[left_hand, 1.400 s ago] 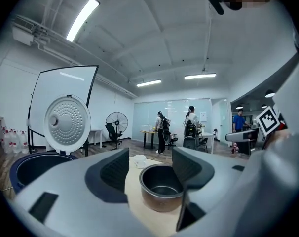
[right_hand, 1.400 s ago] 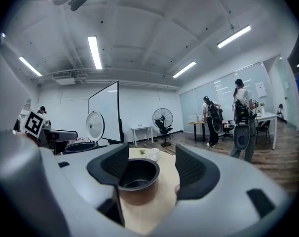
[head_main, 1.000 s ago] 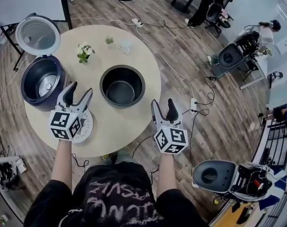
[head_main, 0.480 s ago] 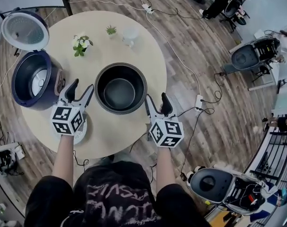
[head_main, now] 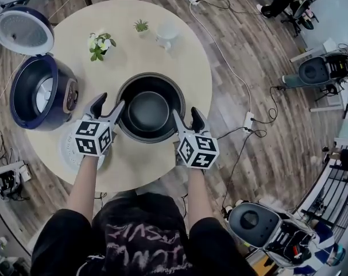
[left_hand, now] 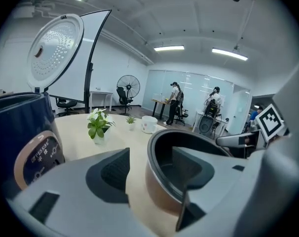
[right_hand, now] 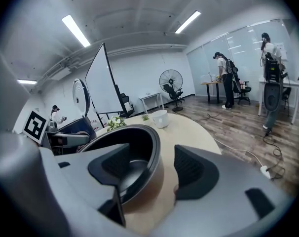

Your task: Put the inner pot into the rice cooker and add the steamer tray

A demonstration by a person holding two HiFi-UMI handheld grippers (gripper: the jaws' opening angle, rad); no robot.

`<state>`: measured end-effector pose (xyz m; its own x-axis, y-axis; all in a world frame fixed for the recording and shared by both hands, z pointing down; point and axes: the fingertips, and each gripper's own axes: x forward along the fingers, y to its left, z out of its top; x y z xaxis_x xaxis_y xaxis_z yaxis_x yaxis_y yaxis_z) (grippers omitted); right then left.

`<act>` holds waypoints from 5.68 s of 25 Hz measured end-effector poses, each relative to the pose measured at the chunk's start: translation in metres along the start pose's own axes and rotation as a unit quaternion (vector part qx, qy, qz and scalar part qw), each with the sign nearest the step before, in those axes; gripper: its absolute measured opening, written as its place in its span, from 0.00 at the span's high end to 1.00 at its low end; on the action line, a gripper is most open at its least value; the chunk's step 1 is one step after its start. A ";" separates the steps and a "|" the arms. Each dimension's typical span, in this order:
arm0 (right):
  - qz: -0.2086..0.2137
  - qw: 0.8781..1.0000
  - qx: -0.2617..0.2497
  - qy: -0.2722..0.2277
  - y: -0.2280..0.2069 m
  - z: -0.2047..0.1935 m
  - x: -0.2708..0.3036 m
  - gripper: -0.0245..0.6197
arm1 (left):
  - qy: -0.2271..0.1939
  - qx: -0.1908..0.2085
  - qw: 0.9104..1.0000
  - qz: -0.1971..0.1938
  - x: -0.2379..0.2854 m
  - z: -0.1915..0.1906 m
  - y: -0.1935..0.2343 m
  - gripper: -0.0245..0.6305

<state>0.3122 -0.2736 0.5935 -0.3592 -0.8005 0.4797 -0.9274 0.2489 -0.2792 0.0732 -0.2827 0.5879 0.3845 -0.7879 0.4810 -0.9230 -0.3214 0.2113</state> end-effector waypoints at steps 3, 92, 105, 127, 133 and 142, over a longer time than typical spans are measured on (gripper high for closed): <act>0.003 1.000 0.004 0.015 0.000 -0.007 0.009 0.52 | 0.019 0.001 1.000 0.003 0.009 -0.010 0.000 0.54; 0.026 0.979 -0.044 -0.199 0.282 0.133 -0.039 0.83 | -0.237 -0.001 0.971 0.028 -0.224 0.167 0.135 0.86; 0.024 0.979 -0.063 -0.192 0.418 0.135 -0.006 0.83 | -0.237 -0.020 0.971 0.017 -0.289 0.180 0.256 0.86; 0.061 0.988 -0.079 -0.119 0.443 0.140 0.068 0.82 | -0.201 -0.077 0.975 0.062 -0.264 0.171 0.317 0.86; 0.065 0.991 -0.071 -0.087 0.441 0.121 0.092 0.83 | -0.169 -0.092 0.978 0.076 -0.250 0.150 0.333 0.86; 0.062 0.995 -0.064 -0.039 0.439 0.088 0.124 0.83 | -0.116 -0.114 0.983 0.086 -0.227 0.114 0.356 0.86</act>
<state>-0.1302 -0.3113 0.4573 -0.4666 -0.7981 0.3812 -0.8842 0.4112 -0.2215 -0.3444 -0.2782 0.4567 0.1856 -0.9275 0.3246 -0.9373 -0.0679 0.3418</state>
